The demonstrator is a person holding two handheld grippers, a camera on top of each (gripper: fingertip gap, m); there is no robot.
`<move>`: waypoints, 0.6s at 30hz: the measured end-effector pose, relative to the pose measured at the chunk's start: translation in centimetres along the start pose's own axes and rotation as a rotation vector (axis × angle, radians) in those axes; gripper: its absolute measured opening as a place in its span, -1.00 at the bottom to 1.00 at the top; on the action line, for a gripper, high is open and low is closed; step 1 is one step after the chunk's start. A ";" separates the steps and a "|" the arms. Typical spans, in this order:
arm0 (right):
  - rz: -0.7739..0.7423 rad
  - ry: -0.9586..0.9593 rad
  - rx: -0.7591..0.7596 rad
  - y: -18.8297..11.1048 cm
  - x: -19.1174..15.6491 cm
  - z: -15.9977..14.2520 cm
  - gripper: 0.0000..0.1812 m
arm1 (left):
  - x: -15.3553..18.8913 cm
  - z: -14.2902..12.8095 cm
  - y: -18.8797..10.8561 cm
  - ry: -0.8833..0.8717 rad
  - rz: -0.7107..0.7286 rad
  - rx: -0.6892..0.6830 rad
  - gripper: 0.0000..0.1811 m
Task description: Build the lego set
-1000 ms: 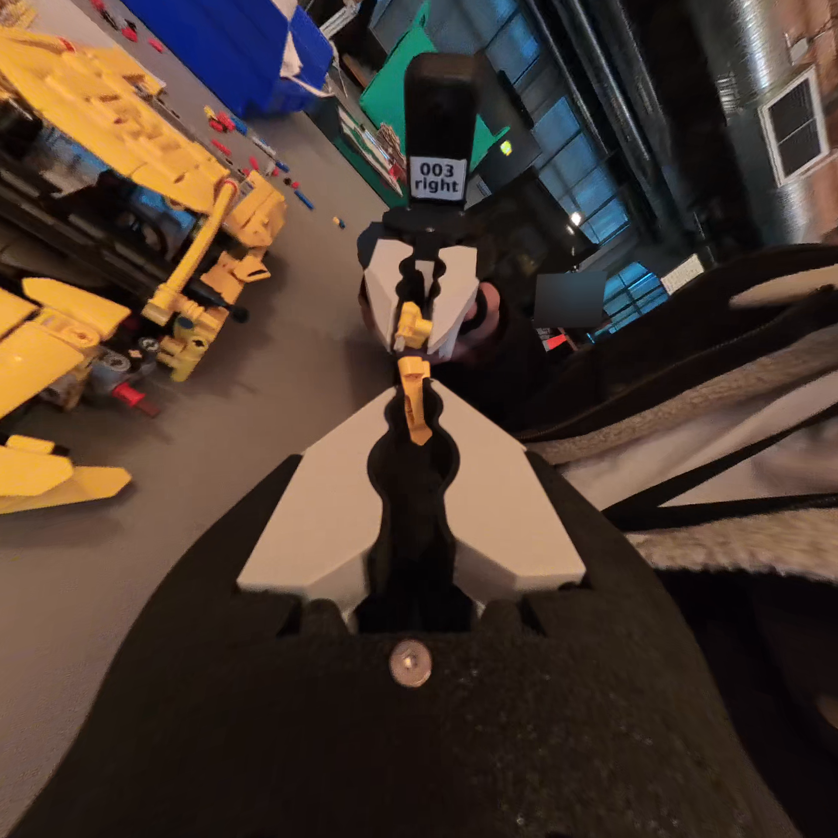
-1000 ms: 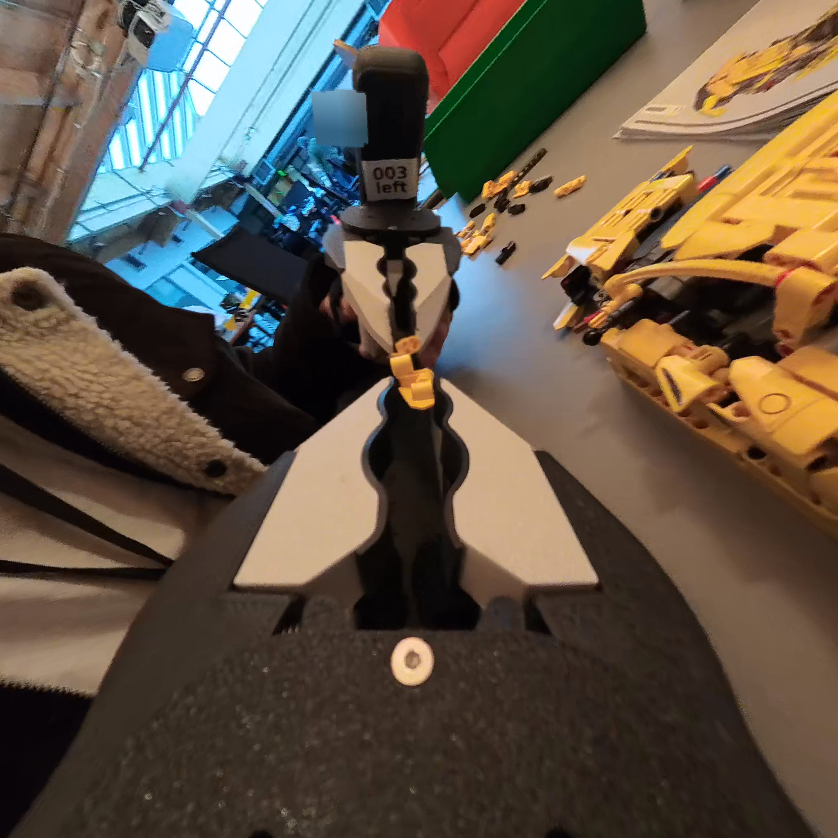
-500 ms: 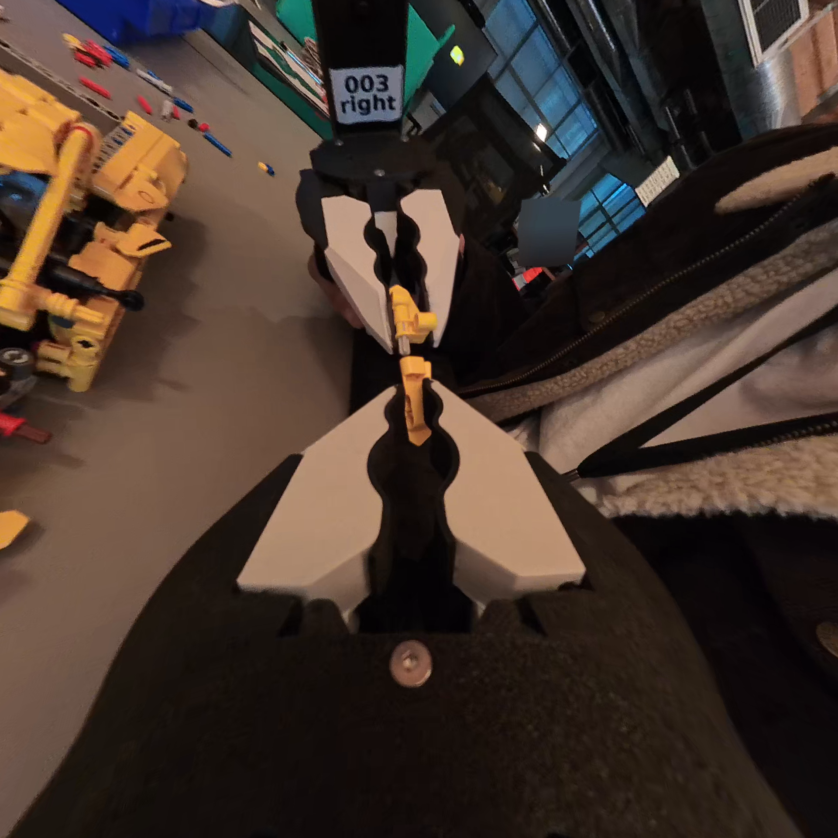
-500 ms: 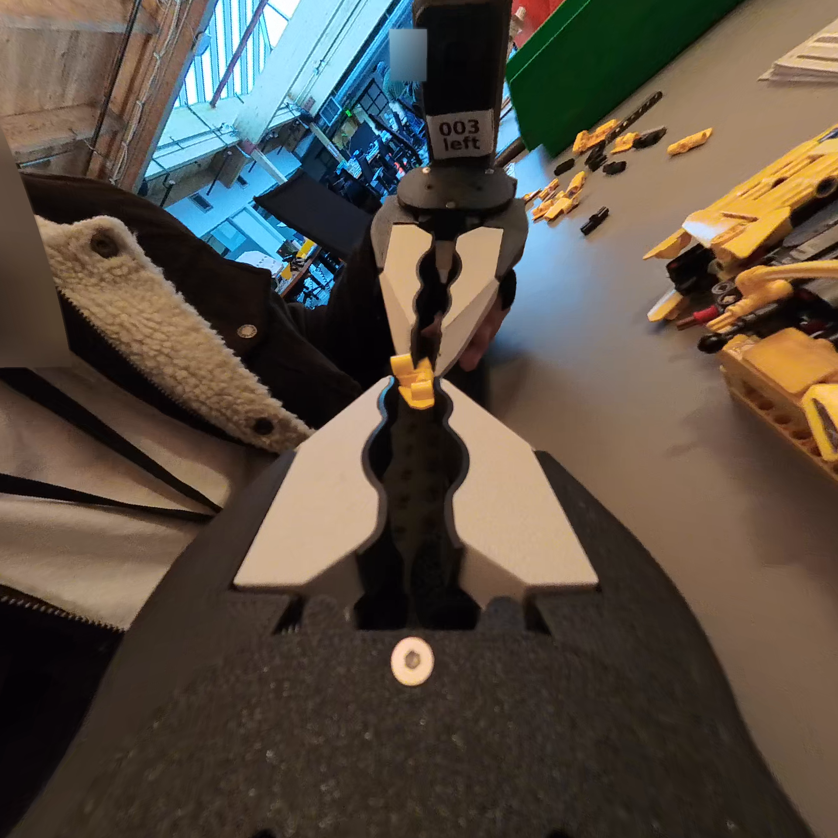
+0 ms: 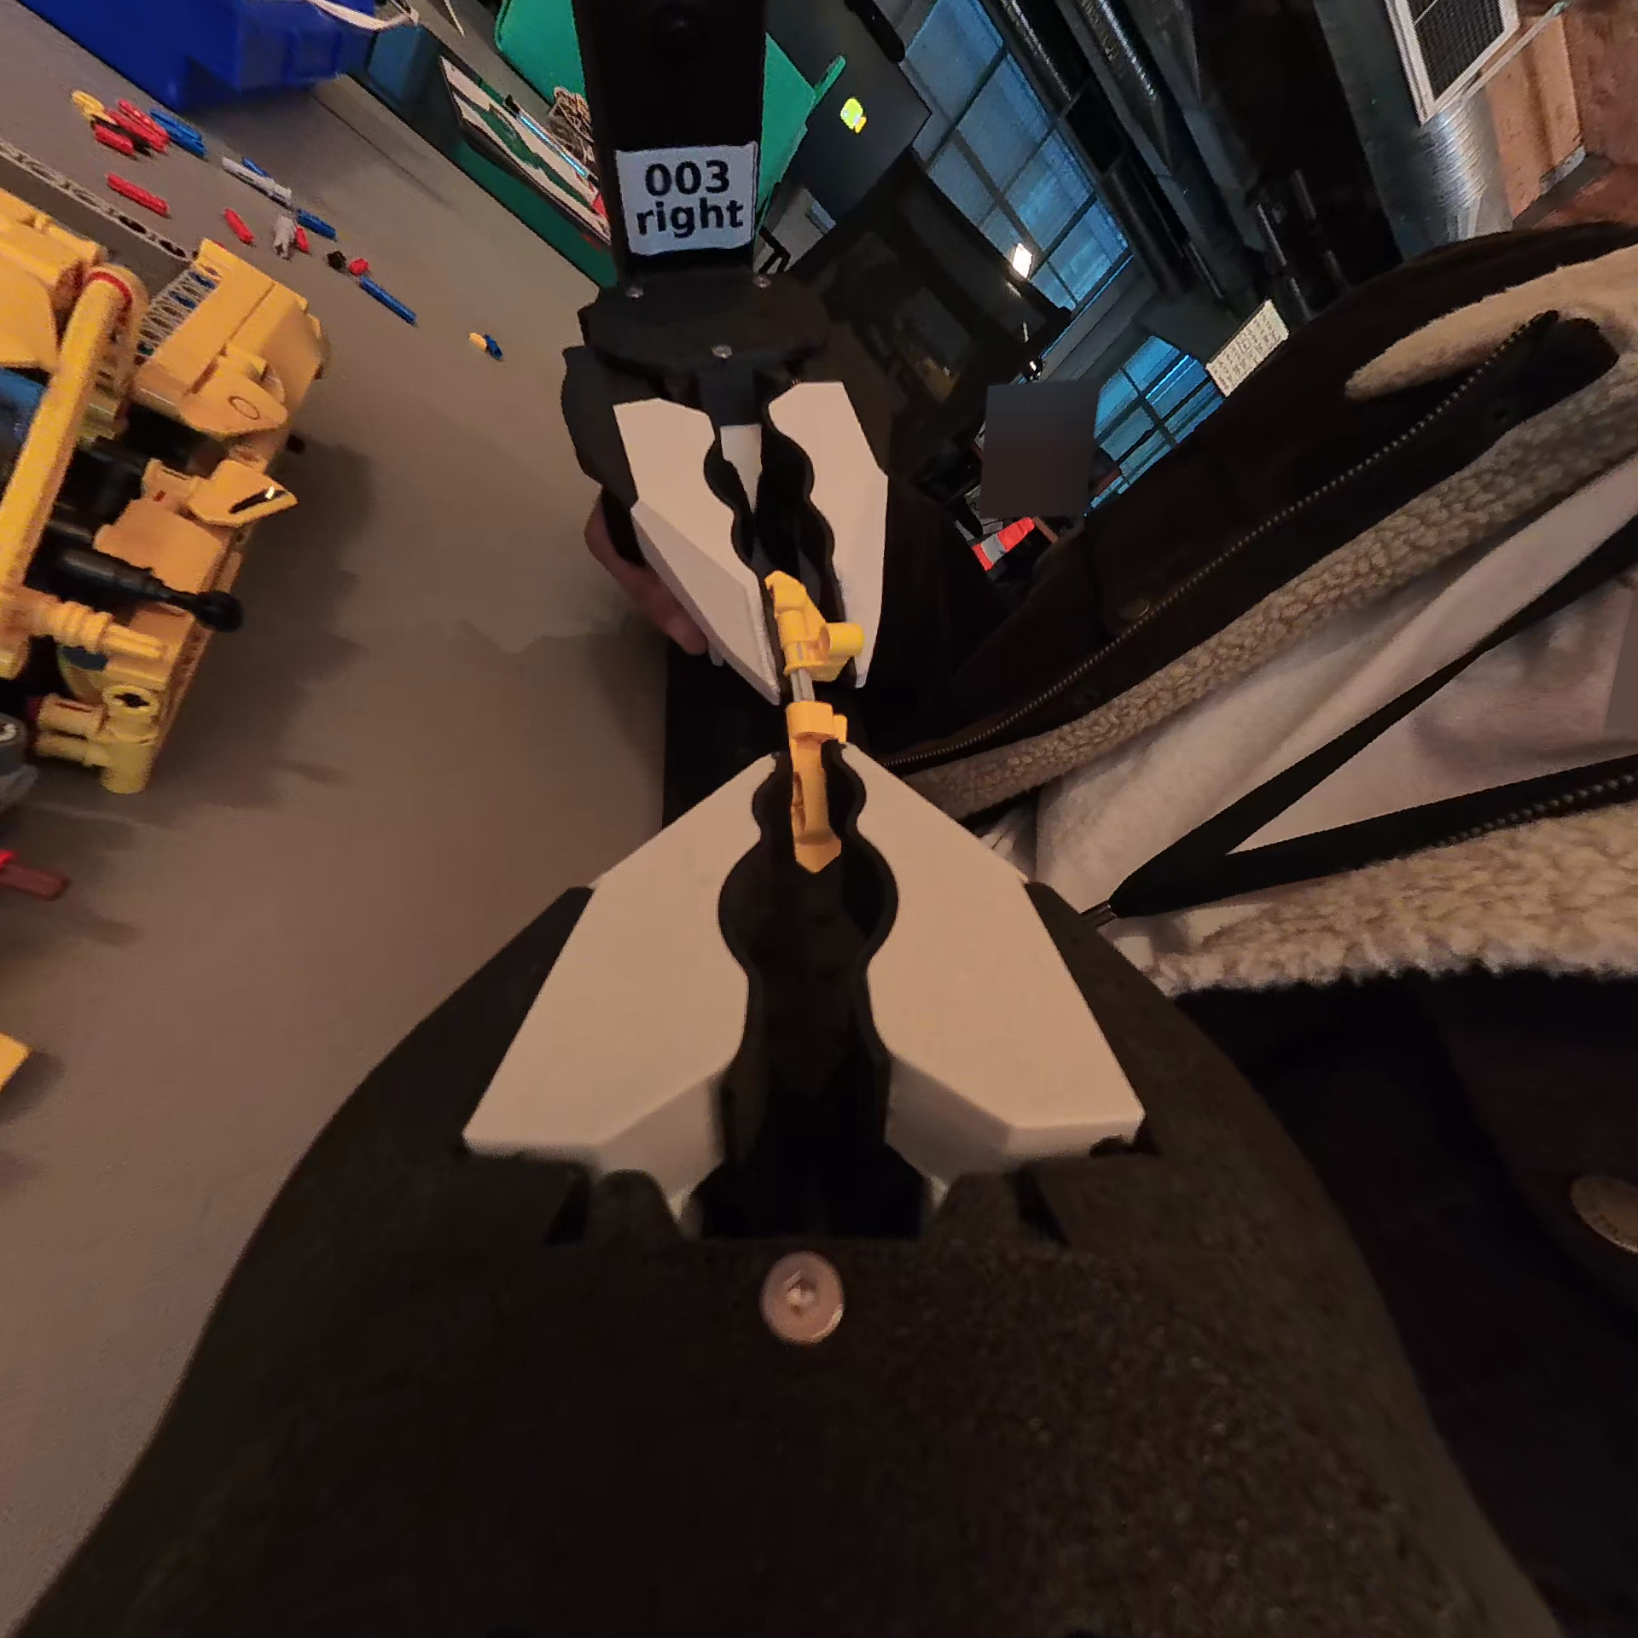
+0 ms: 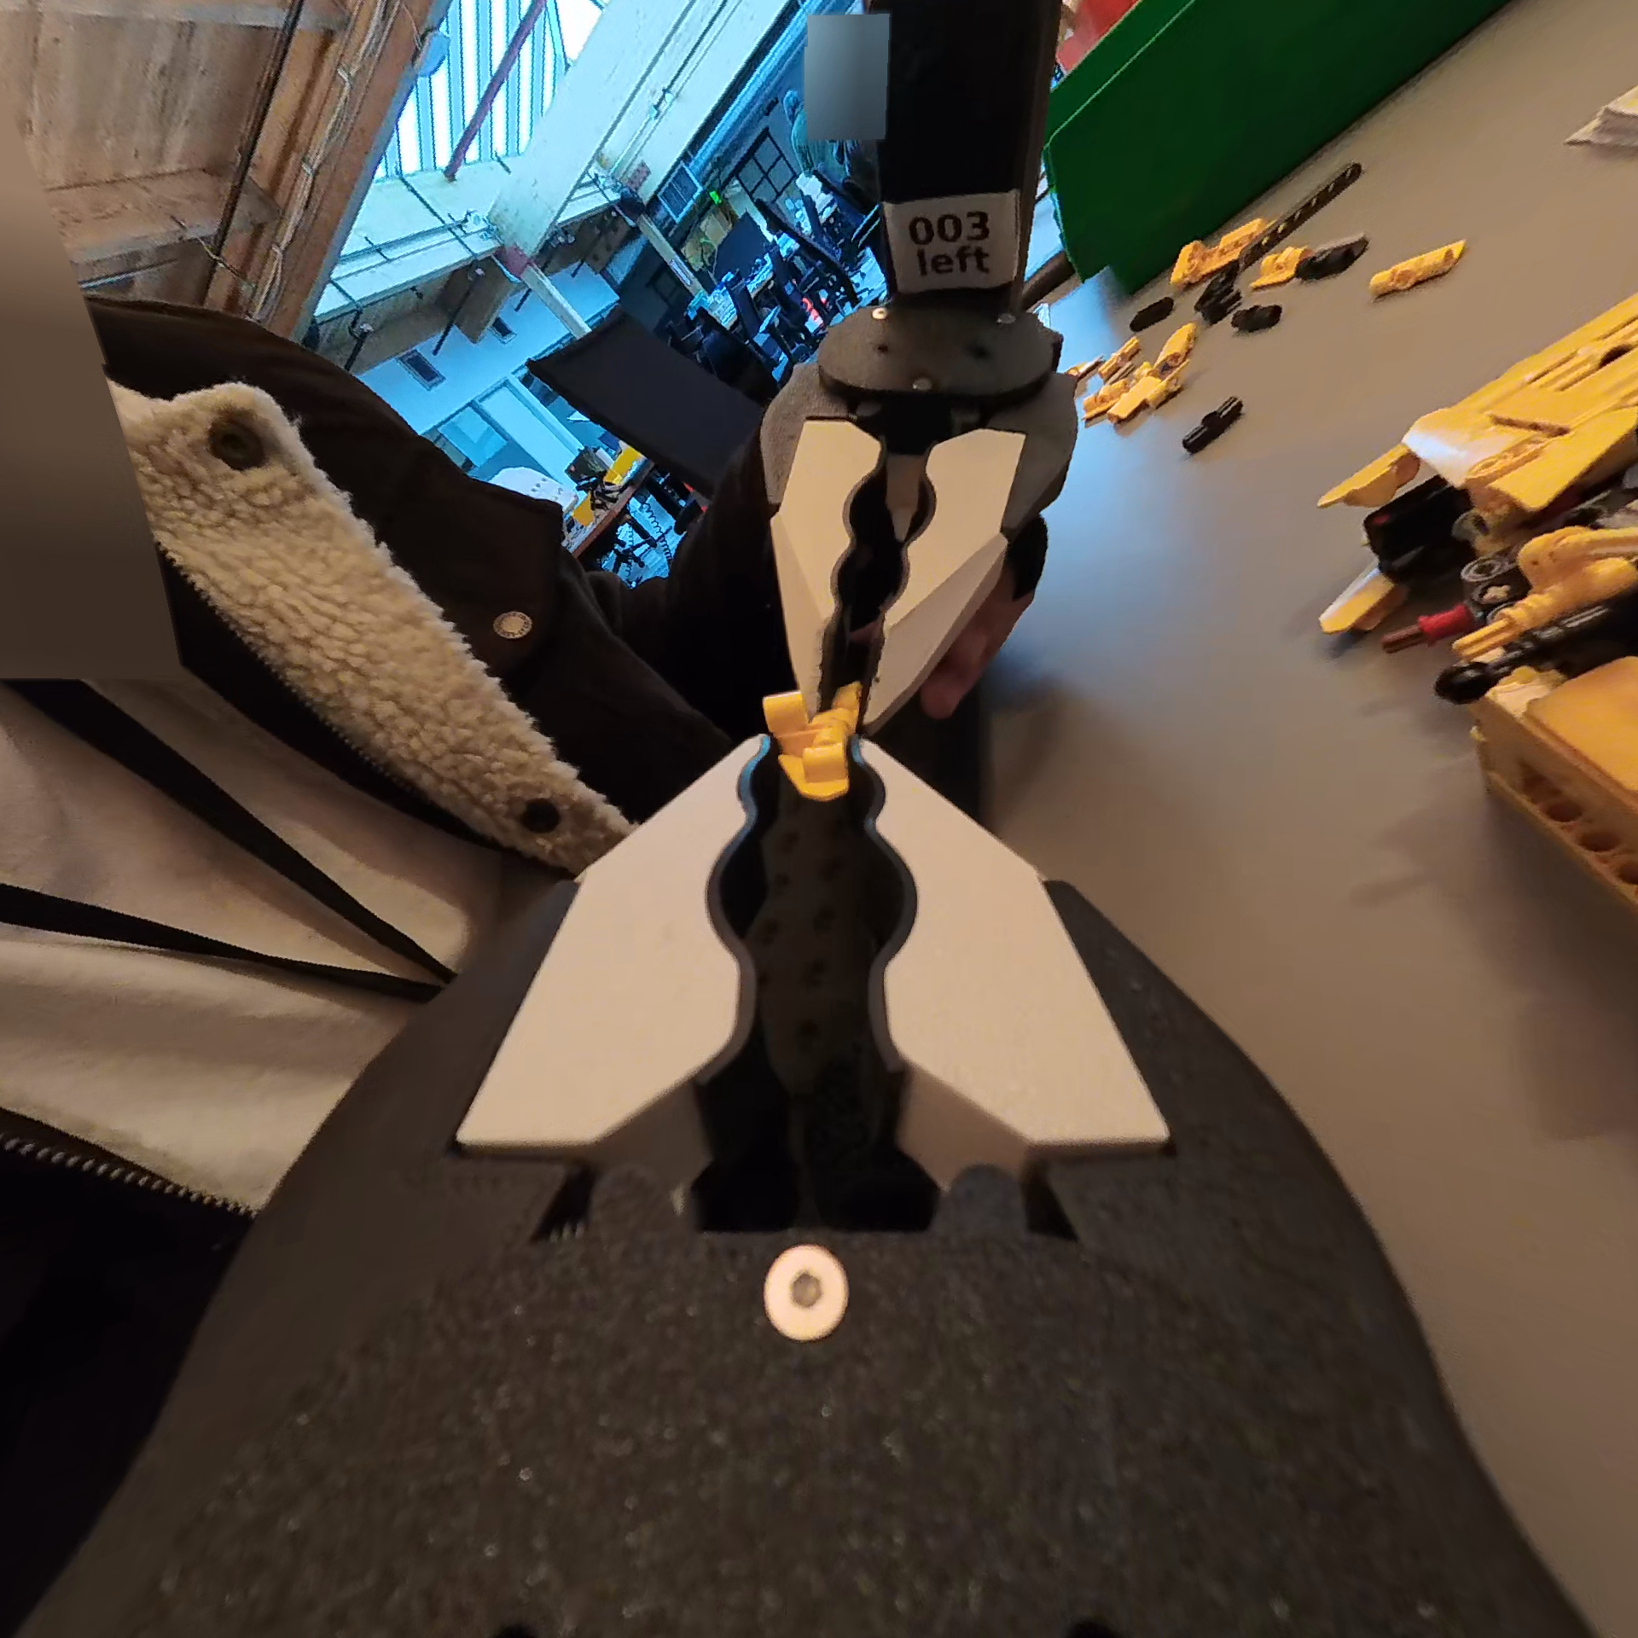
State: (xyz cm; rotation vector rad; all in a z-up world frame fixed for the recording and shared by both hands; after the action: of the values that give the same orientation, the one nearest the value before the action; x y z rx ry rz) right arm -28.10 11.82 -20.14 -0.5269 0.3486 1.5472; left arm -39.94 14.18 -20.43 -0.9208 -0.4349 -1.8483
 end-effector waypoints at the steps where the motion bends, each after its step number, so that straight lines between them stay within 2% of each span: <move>1: -0.001 -0.002 -0.001 0.0 0.0 0.0 -0.84 | 0.0 0.0 0.0 -0.001 -0.001 0.003 -0.92; 10: -0.003 -0.017 -0.014 0.3 -0.1 -0.2 -0.84 | -0.1 0.1 -0.1 -0.004 -0.002 0.013 -0.94; 11: -0.008 -0.019 -0.013 0.3 -0.1 -0.2 -0.84 | -0.2 0.2 -0.1 -0.006 0.001 0.019 -1.00; 16: -0.104 -0.053 0.005 0.1 0.7 0.1 -0.84 | -0.4 0.5 -0.3 -0.009 0.016 0.060 -1.00; 18: -0.096 -0.035 0.025 -0.1 0.8 0.3 -0.84 | -0.5 0.7 -0.3 -0.008 0.023 0.075 -1.00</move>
State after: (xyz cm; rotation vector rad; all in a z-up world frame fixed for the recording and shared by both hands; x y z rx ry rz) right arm -28.06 12.66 -20.34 -0.4902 0.3112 1.4558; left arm -39.83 15.06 -20.29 -0.8792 -0.4937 -1.7953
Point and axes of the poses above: each gripper's, where its closed fingertips meet, y out along the fingers, z out of its top, x = y × z across the jaws, the point moved 6 cm from there along -y, back along the fingers, and after that the axes turned 9 degrees about -y, right-handed, at the moved point
